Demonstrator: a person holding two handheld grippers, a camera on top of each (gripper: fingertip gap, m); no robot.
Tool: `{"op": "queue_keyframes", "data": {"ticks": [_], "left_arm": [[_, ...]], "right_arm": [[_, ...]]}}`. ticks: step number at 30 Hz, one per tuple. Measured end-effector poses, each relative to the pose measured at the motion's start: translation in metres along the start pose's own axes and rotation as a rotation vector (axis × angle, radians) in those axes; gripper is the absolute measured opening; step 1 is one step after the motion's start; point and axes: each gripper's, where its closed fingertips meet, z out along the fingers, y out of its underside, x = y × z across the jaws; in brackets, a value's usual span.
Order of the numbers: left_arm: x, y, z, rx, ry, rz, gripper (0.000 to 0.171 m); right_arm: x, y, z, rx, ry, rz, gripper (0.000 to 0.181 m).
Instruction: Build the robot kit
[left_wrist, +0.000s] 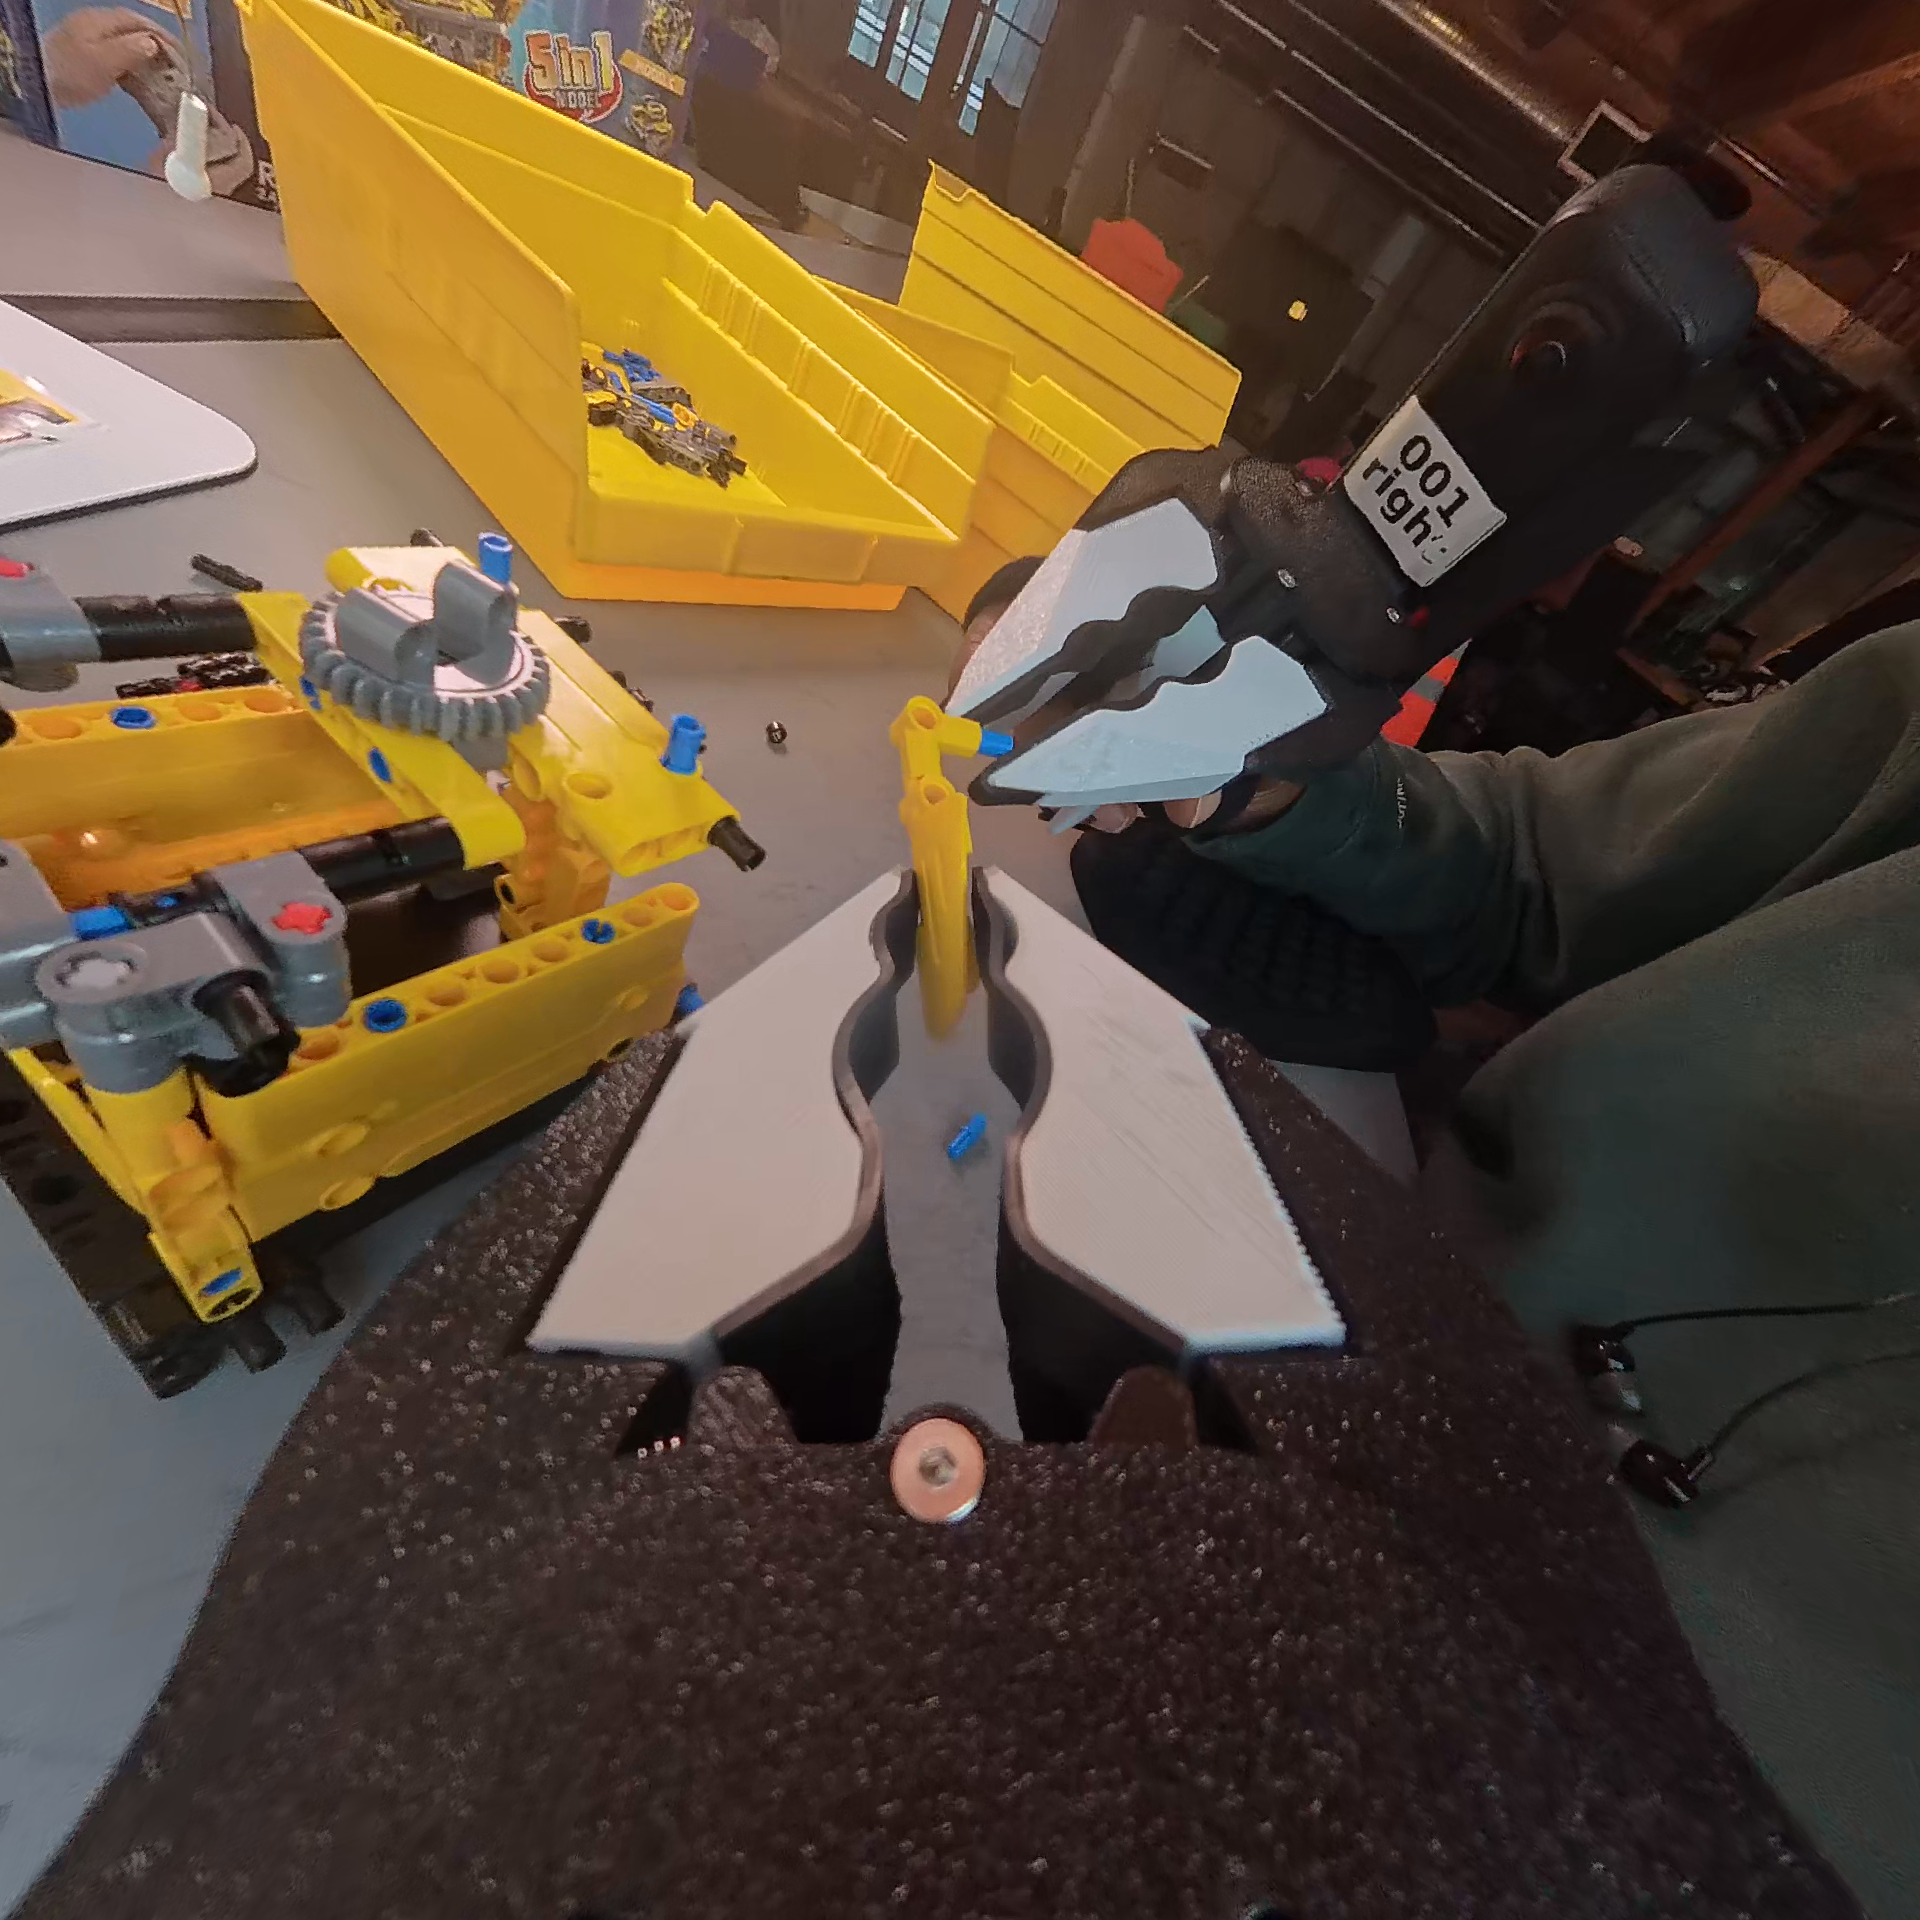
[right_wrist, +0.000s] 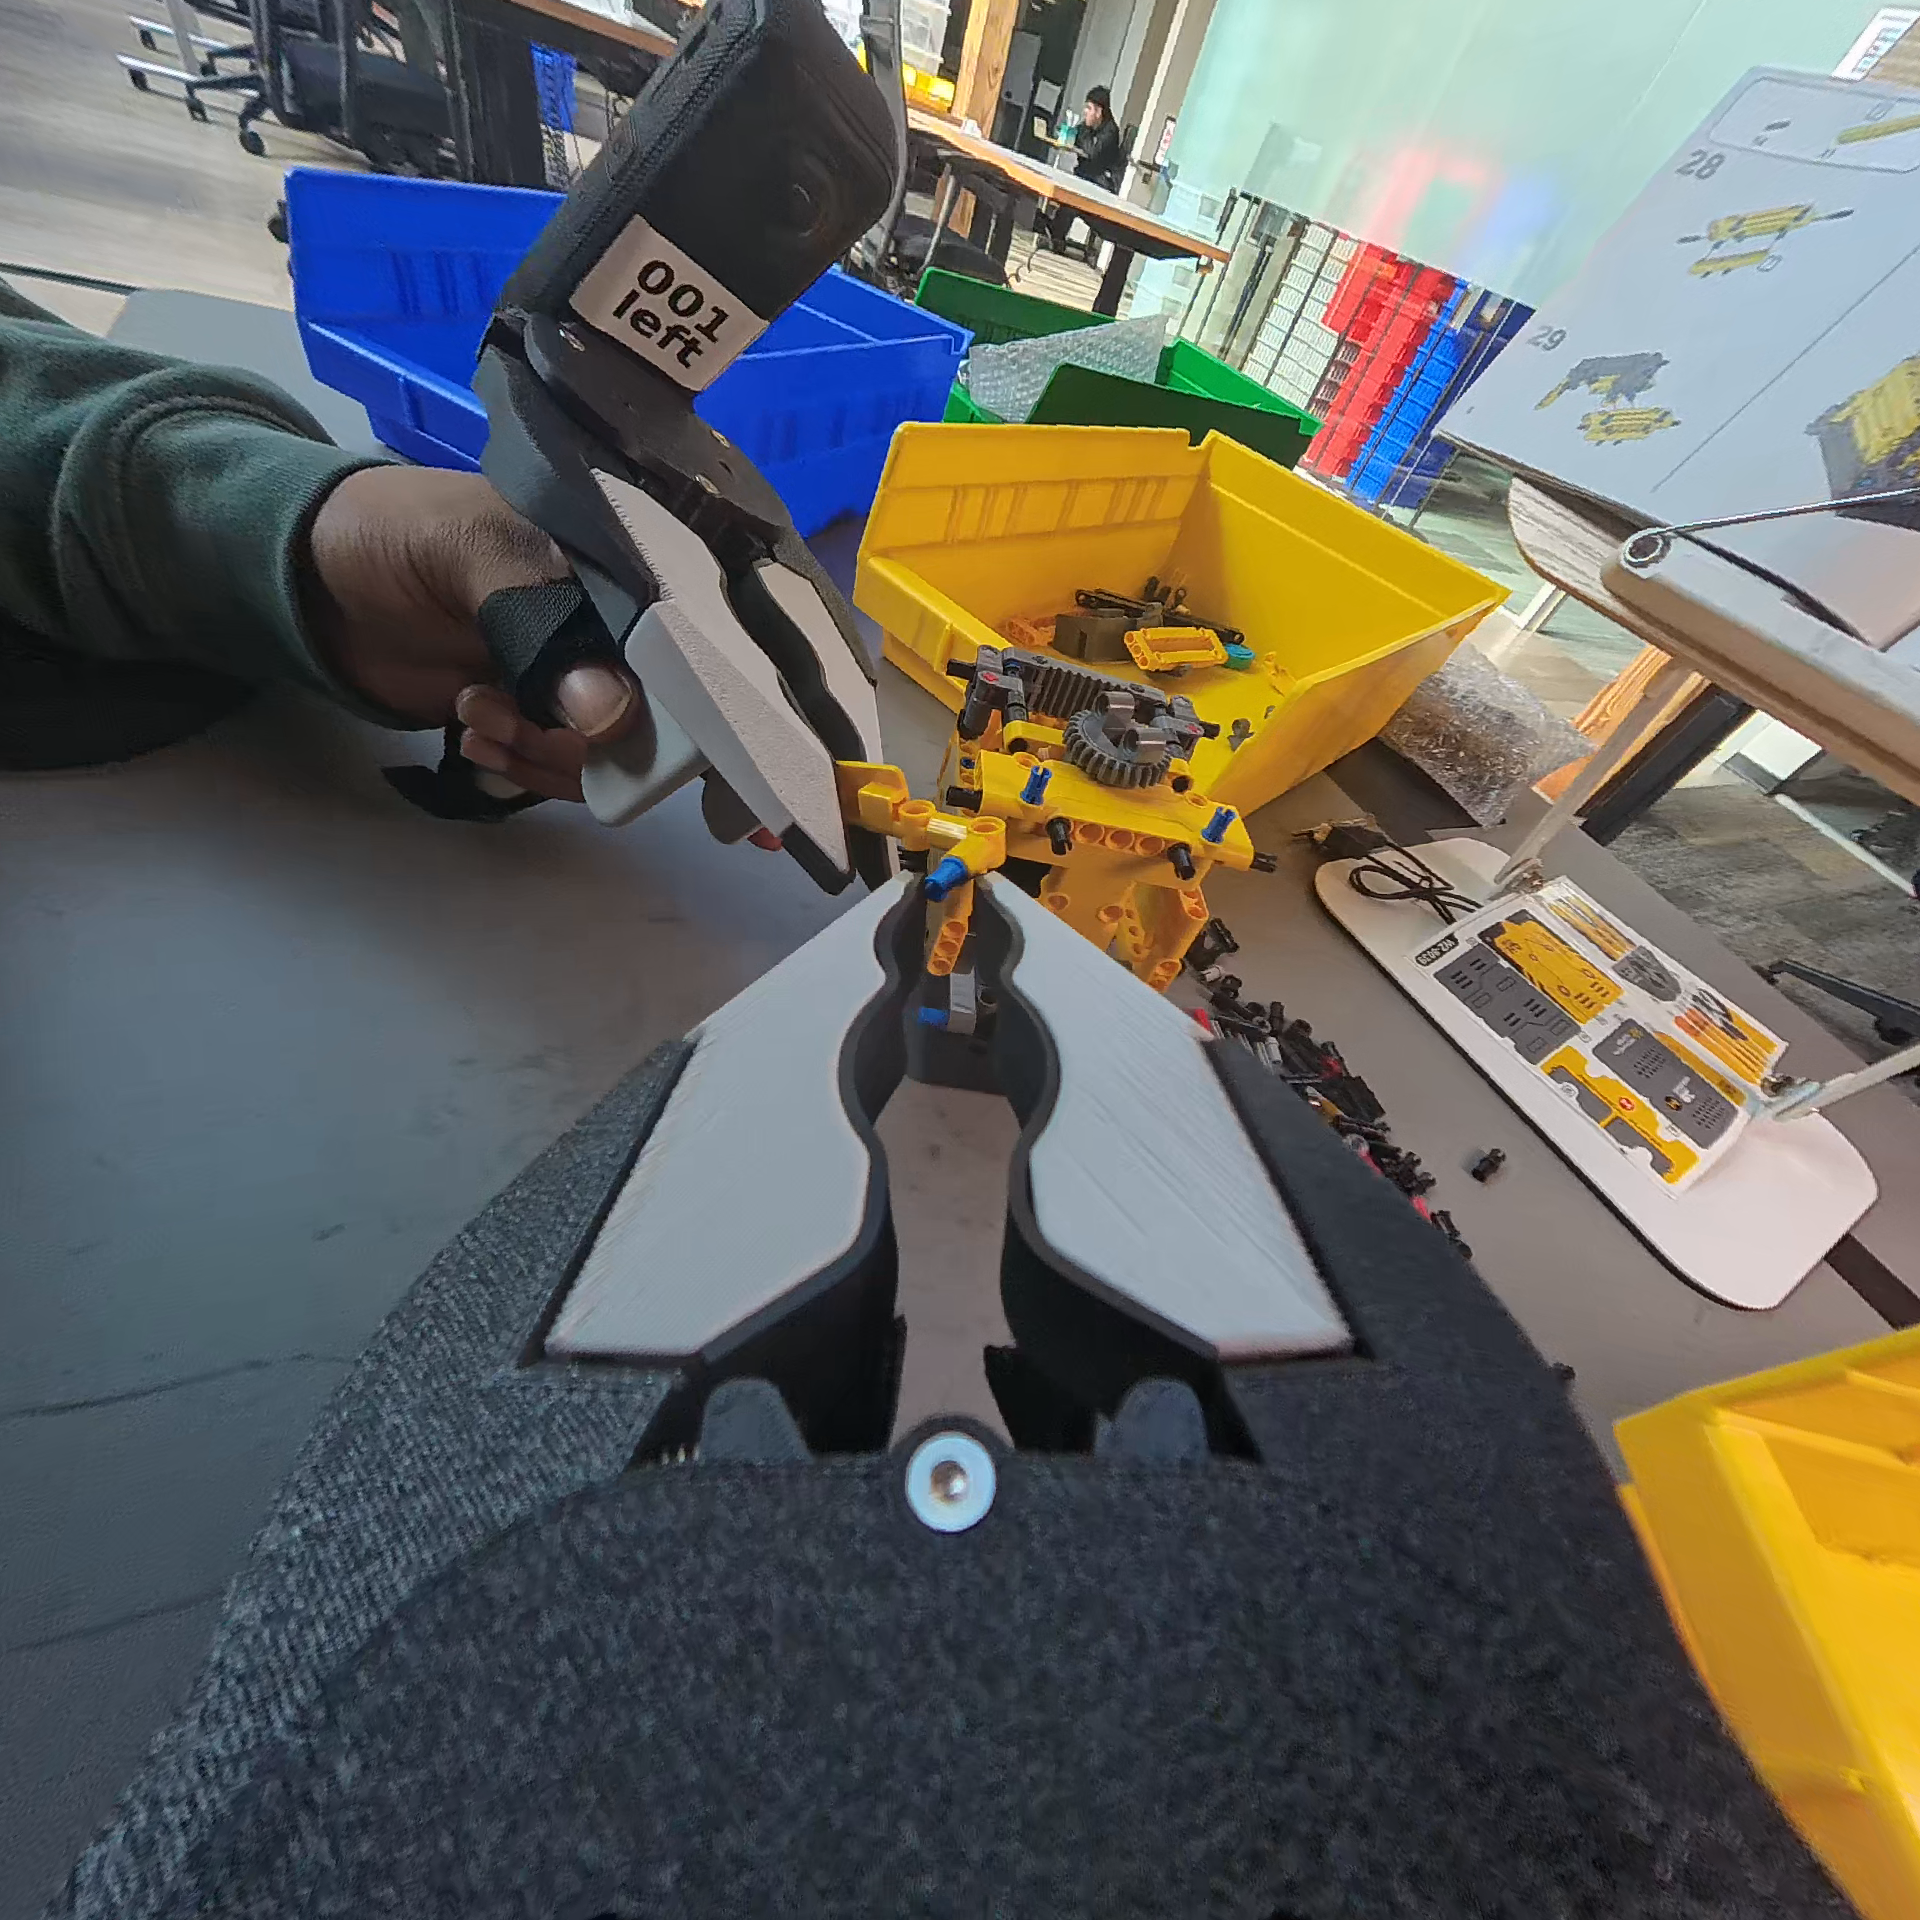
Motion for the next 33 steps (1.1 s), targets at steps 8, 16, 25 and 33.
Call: {"op": "queue_keyframes", "data": {"ticks": [8, 16, 25, 33], "left_arm": [[-0.003, 0.001, -0.002, -0.013, -0.045, 0.08, 0.009], [-0.003, 0.0, -0.003, -0.016, -0.066, 0.125, 0.009], [0.004, 0.003, -0.001, -0.044, -0.082, 0.253, 0.009], [0.007, 0.007, 0.0, -0.08, -0.125, 0.414, 0.009]], "right_arm": [[0.0, 0.001, 0.0, 0.02, -0.029, 0.067, 0.012], [-0.001, 0.002, 0.0, 0.043, -0.117, 0.247, 0.027], [-0.012, 0.0, 0.0, 0.057, -0.255, 0.427, 0.044], [-0.023, -0.007, -0.004, 0.094, -0.402, 0.593, 0.036]]}}
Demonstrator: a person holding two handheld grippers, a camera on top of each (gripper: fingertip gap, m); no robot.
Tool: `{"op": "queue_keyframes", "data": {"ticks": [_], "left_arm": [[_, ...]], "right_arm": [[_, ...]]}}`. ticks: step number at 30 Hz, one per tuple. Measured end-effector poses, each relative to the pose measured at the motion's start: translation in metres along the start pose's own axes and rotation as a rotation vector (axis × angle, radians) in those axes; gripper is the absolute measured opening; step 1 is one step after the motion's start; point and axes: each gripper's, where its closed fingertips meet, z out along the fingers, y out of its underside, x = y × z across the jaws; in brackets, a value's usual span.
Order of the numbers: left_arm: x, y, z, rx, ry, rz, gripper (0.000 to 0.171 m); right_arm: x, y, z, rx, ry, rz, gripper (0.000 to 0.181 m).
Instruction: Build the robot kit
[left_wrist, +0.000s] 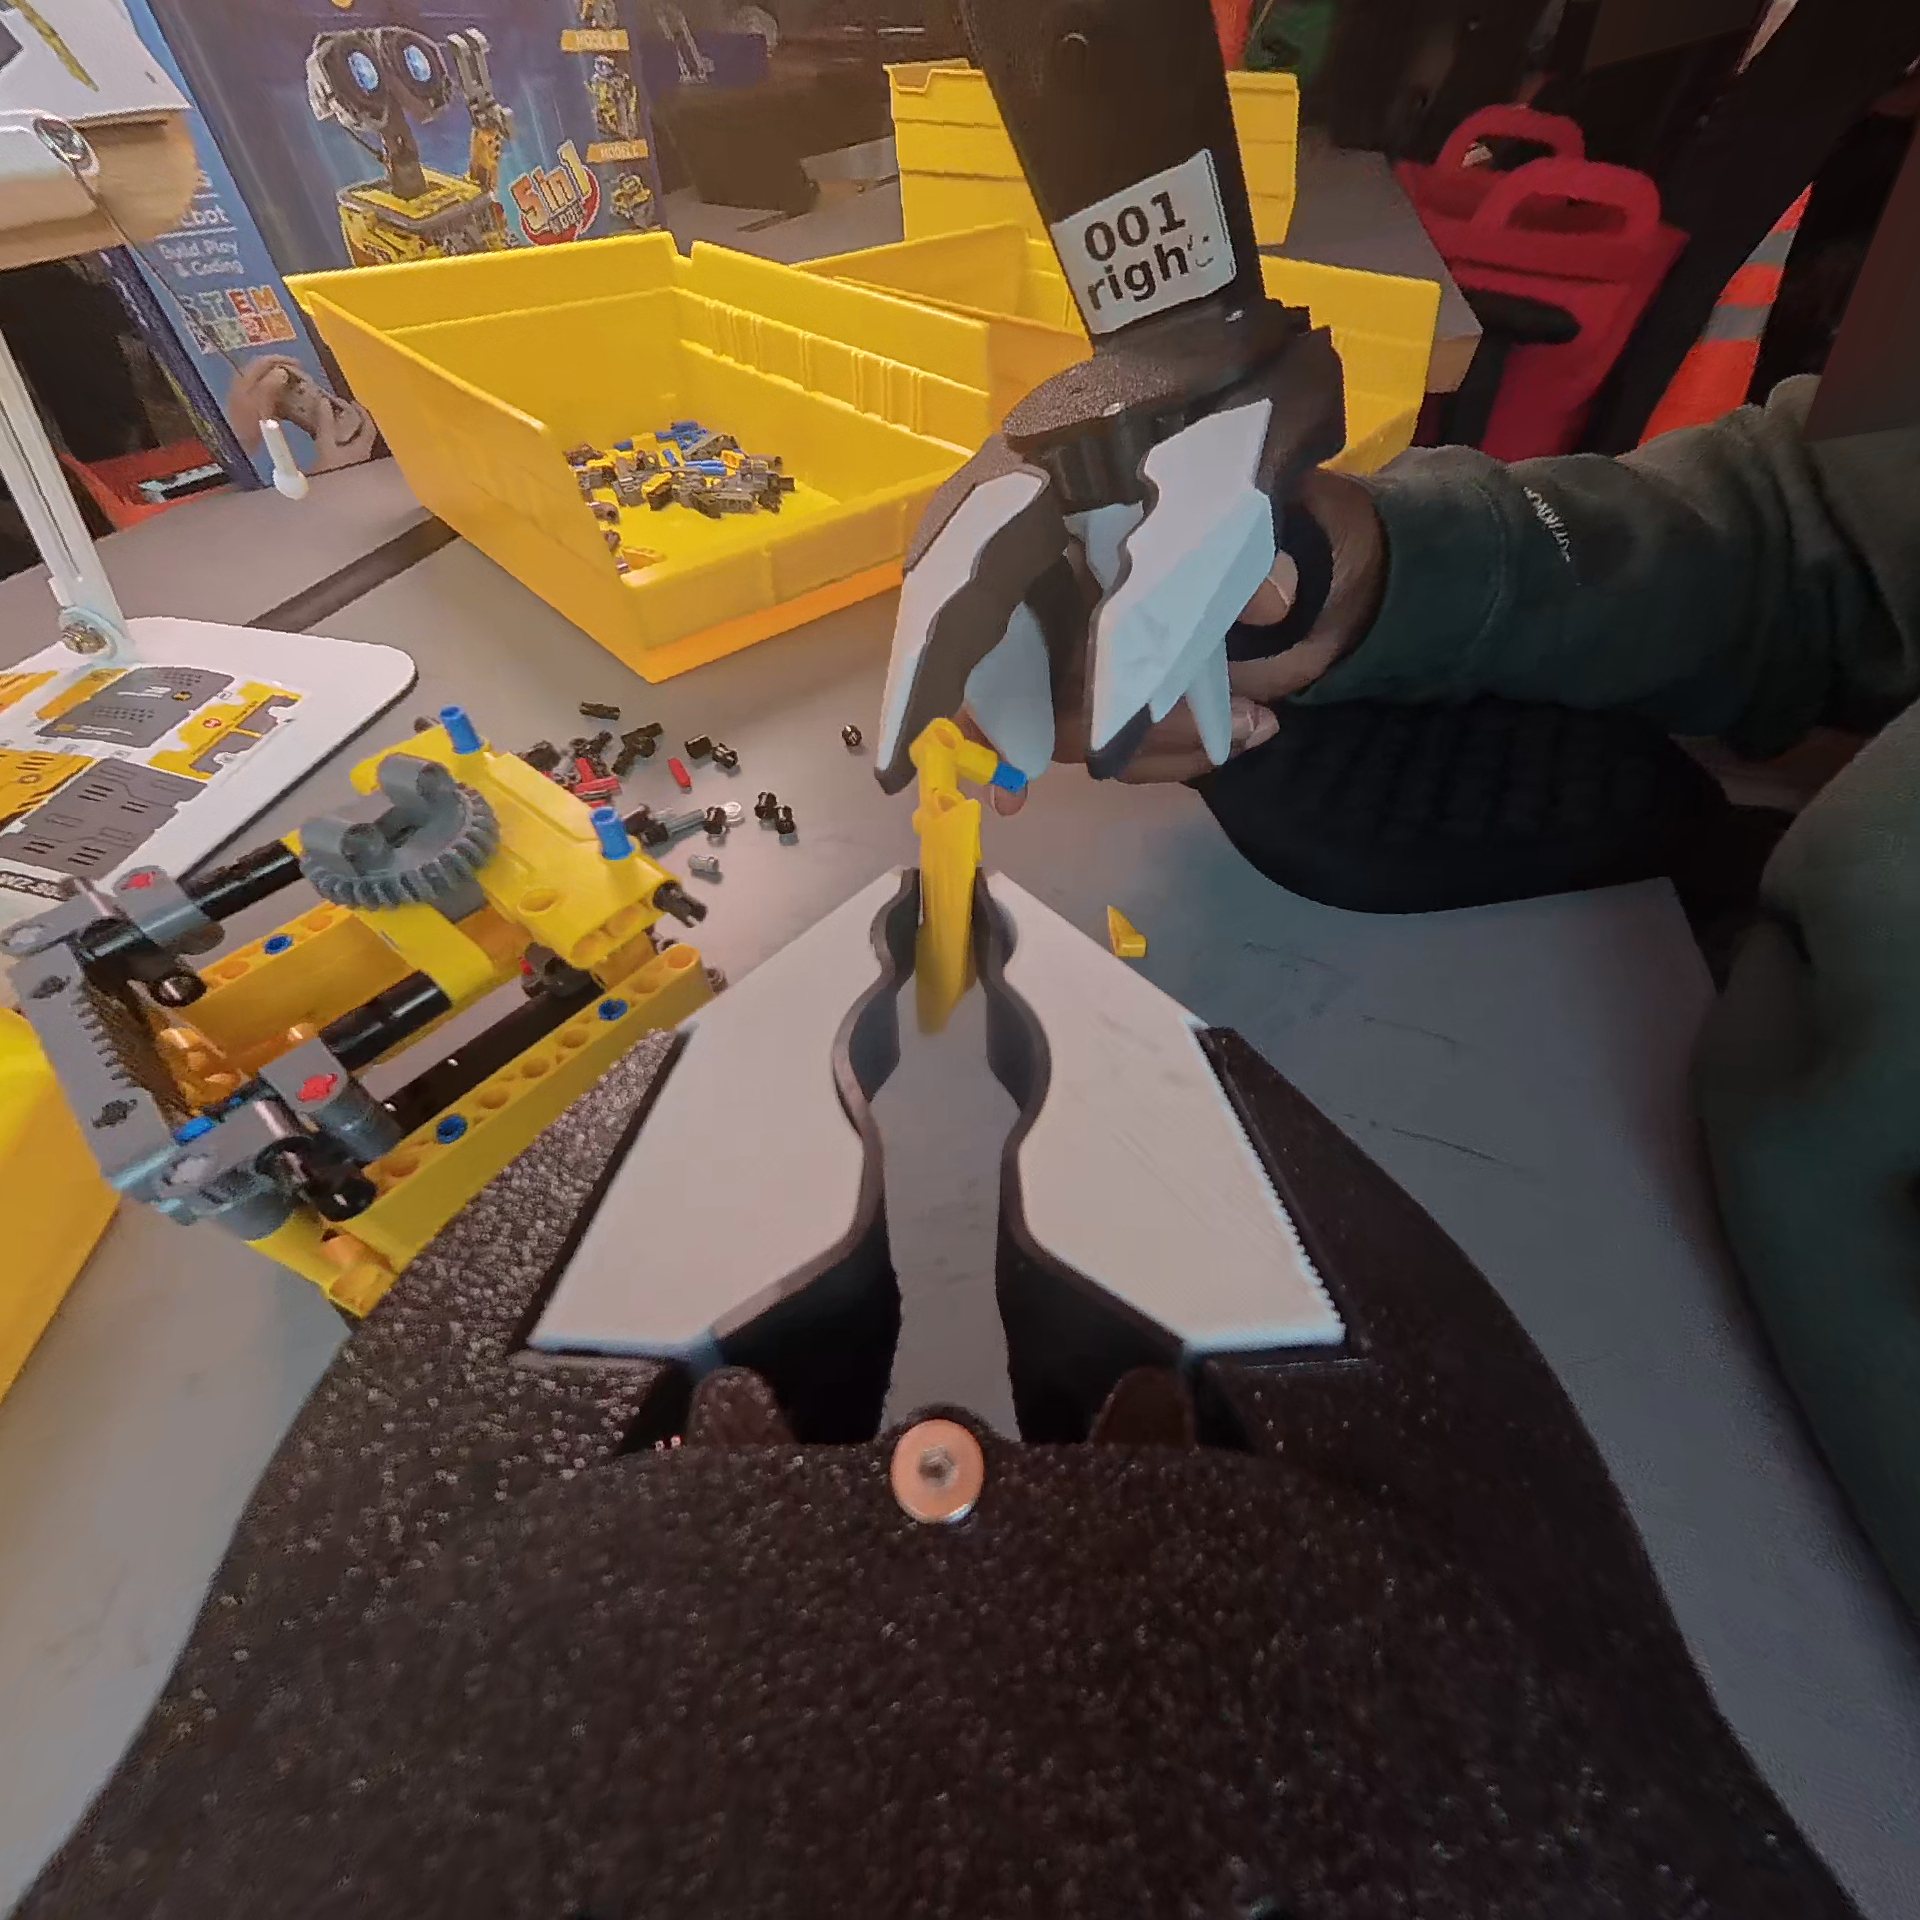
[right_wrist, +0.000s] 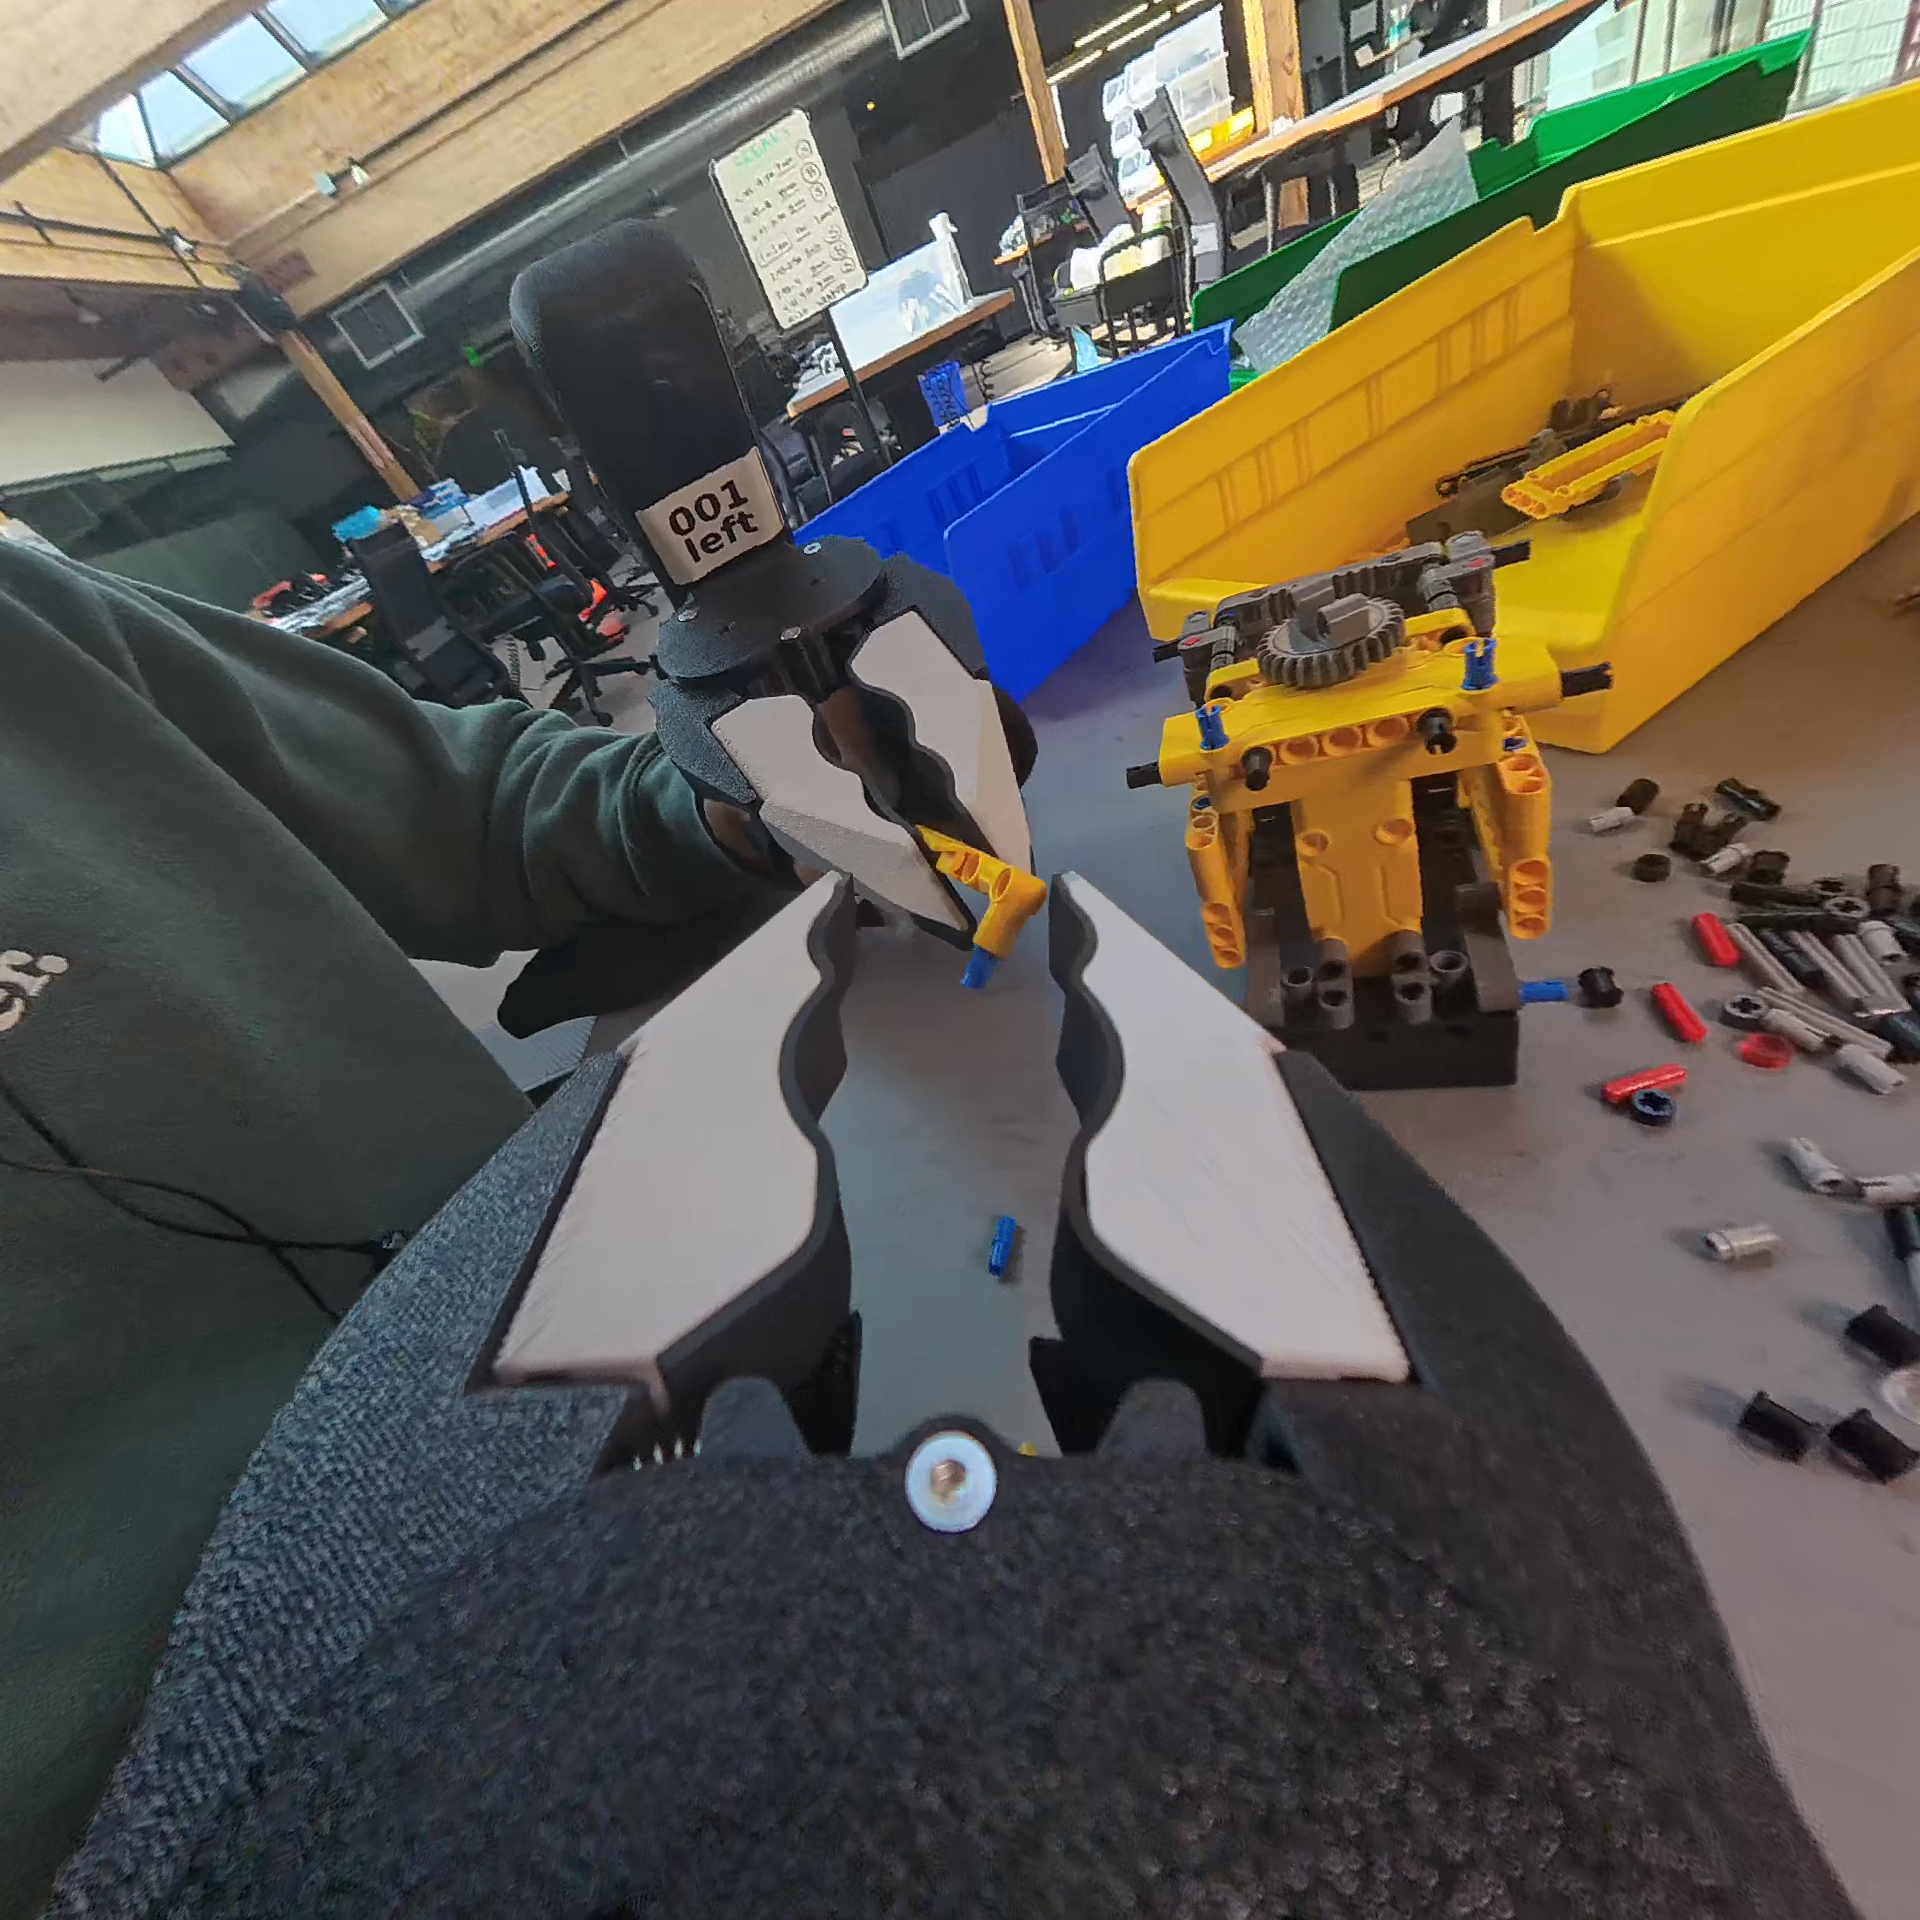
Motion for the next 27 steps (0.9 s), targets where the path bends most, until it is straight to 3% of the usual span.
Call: {"op": "queue_keyframes", "data": {"ticks": [12, 17, 27], "left_arm": [[0.005, -0.001, -0.001, -0.024, -0.075, 0.265, 0.009], [0.009, -0.002, 0.0, -0.037, -0.112, 0.38, 0.009], [0.012, -0.007, -0.002, -0.043, -0.186, 0.558, 0.009]], "right_arm": [[-0.002, 0.004, 0.003, -0.012, -0.057, 0.086, 0.024], [-0.005, 0.004, 0.003, -0.01, -0.074, 0.083, 0.009], [-0.013, 0.003, 0.002, -0.01, -0.109, 0.05, 0.01]]}}
